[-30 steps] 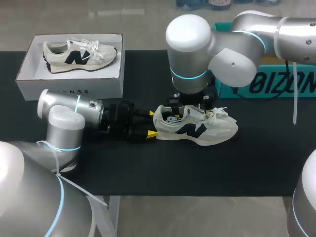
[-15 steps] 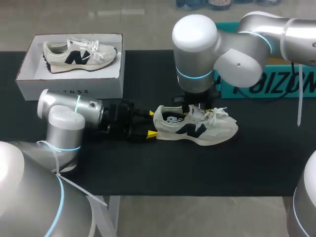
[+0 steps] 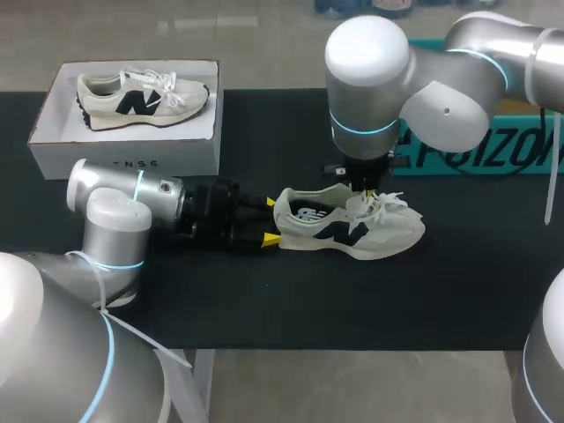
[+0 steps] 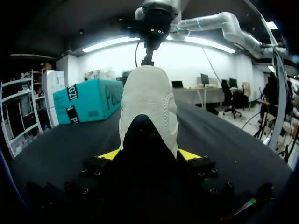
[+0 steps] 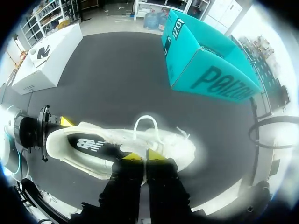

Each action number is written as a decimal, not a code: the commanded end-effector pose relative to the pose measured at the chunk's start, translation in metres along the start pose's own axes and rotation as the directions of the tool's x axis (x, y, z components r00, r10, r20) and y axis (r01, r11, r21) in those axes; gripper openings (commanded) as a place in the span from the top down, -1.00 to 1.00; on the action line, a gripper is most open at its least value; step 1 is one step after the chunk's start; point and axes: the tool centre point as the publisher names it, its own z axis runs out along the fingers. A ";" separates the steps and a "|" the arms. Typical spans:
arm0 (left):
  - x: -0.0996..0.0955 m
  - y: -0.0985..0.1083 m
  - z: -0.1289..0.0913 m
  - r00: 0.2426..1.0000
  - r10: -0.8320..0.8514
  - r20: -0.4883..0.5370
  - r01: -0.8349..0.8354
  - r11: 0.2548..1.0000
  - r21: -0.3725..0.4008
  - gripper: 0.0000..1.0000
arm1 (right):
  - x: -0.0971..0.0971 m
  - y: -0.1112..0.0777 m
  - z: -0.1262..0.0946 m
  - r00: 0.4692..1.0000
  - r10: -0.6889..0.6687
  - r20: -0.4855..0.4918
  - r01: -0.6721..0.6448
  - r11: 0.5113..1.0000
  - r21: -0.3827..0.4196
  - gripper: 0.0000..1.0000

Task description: Take the shoe out of the shoebox, open the shoe tongue, remove and reinsert the insole, then place the shoe into the shoebox

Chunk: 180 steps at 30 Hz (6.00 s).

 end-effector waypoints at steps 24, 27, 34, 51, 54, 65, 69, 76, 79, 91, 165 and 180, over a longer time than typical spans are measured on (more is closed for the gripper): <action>0.000 0.002 0.002 1.000 0.001 0.000 -0.001 1.000 -0.001 1.00 | -0.027 -0.010 -0.025 0.985 0.058 -0.162 -0.056 0.998 0.013 -1.00; 0.000 0.002 0.002 1.000 0.001 0.000 -0.001 1.000 -0.001 1.00 | -0.023 -0.015 -0.042 0.981 0.023 -0.194 -0.024 1.000 -0.002 -1.00; 0.000 0.002 0.002 1.000 0.001 0.000 -0.001 1.000 -0.001 1.00 | 0.000 -0.021 -0.079 0.884 -0.213 -0.416 0.224 0.974 -0.024 -1.00; 0.000 0.002 0.002 1.000 0.001 0.000 -0.001 1.000 -0.001 1.00 | 0.049 -0.037 -0.080 0.652 -0.683 -0.330 0.700 0.709 -0.084 -1.00; 0.000 0.002 0.002 1.000 0.001 0.000 -0.001 1.000 -0.001 1.00 | 0.049 -0.037 -0.080 0.652 -0.683 -0.330 0.700 0.709 -0.084 -1.00; 0.000 0.002 0.002 1.000 0.001 0.000 -0.001 1.000 -0.001 1.00 | 0.054 -0.033 -0.090 0.551 -0.820 -0.153 0.822 0.566 -0.072 -1.00; 0.000 0.002 0.002 1.000 0.001 0.000 -0.001 1.000 -0.001 1.00 | 0.057 -0.034 -0.095 0.411 -0.912 -0.007 0.907 0.410 -0.100 -1.00; 0.000 0.002 0.002 1.000 0.001 0.000 -0.001 1.000 -0.001 1.00 | 0.059 -0.034 -0.077 0.312 -0.950 0.021 0.947 0.309 -0.091 -1.00; 0.000 0.002 0.002 1.000 0.001 0.000 -0.001 1.000 -0.001 1.00 | 0.063 -0.034 -0.066 0.293 -0.956 0.011 0.953 0.291 -0.088 -1.00; 0.000 0.002 0.002 1.000 0.001 0.000 -0.001 1.000 -0.001 1.00 | 0.067 -0.027 -0.050 0.289 -0.956 -0.051 0.952 0.292 -0.087 0.86; 0.000 0.002 0.002 1.000 0.001 0.000 -0.001 1.000 -0.001 1.00 | 0.079 -0.009 0.092 0.244 -0.942 -0.232 0.952 0.278 -0.126 1.00; 0.000 0.002 0.002 1.000 0.001 0.000 -0.001 1.000 -0.001 1.00 | 0.060 -0.012 0.062 0.321 -0.920 -0.223 0.928 0.352 -0.118 1.00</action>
